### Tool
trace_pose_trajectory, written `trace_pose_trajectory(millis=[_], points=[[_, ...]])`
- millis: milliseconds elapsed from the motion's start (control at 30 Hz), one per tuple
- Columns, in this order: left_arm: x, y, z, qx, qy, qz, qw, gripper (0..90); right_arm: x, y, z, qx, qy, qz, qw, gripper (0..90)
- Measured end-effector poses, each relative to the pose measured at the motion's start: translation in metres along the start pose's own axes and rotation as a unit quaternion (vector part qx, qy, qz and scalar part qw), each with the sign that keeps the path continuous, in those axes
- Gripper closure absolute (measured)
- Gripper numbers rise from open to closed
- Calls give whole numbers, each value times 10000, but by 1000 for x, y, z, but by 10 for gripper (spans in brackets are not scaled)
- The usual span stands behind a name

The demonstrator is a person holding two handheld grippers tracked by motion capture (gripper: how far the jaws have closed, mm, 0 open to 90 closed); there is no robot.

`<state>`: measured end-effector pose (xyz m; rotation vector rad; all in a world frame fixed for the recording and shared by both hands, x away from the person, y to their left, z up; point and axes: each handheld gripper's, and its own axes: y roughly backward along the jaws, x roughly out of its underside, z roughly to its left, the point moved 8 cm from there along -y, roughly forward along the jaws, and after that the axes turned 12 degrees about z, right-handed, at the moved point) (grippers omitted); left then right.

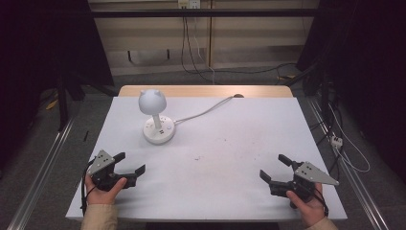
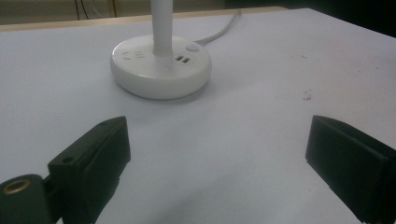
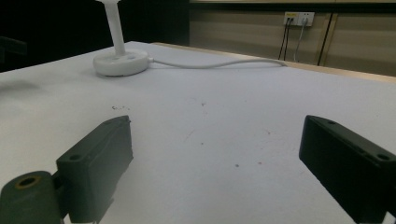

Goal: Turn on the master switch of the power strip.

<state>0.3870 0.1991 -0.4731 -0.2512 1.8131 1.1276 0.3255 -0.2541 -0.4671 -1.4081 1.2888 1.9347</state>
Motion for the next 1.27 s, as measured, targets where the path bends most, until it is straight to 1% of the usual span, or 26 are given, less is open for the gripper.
trace_pose_trajectory(millis=[167,233,400,600,667,833,867,1067,1100,1267], points=[[1,2,2,-19,-12,-3,10000,62,0,0,1,-4,-13,4,10000,93],[2,2,2,-11,19,-12,10000,63,0,0,1,-5,-16,2,10000,93],[3,4,4,-32,25,-1,10000,63,0,0,1,-10,-16,1,10000,93],[3,3,3,-14,12,-15,10000,62,0,0,1,-12,-10,12,10000,93],[2,3,2,0,59,-50,10000,62,1,0,1,-19,13,26,10000,93],[1,0,1,17,-12,-15,10000,59,2,1,0,-24,-7,48,10000,93],[0,0,0,20,18,-28,10000,59,2,1,0,-23,6,51,10000,92],[0,-1,-2,33,9,-20,10000,60,2,1,0,-20,12,48,10000,93],[0,-1,-2,24,-29,-11,10000,60,2,0,0,-19,11,44,10000,93],[-1,0,-1,7,25,-48,10000,60,2,0,1,-34,20,49,10000,93]])
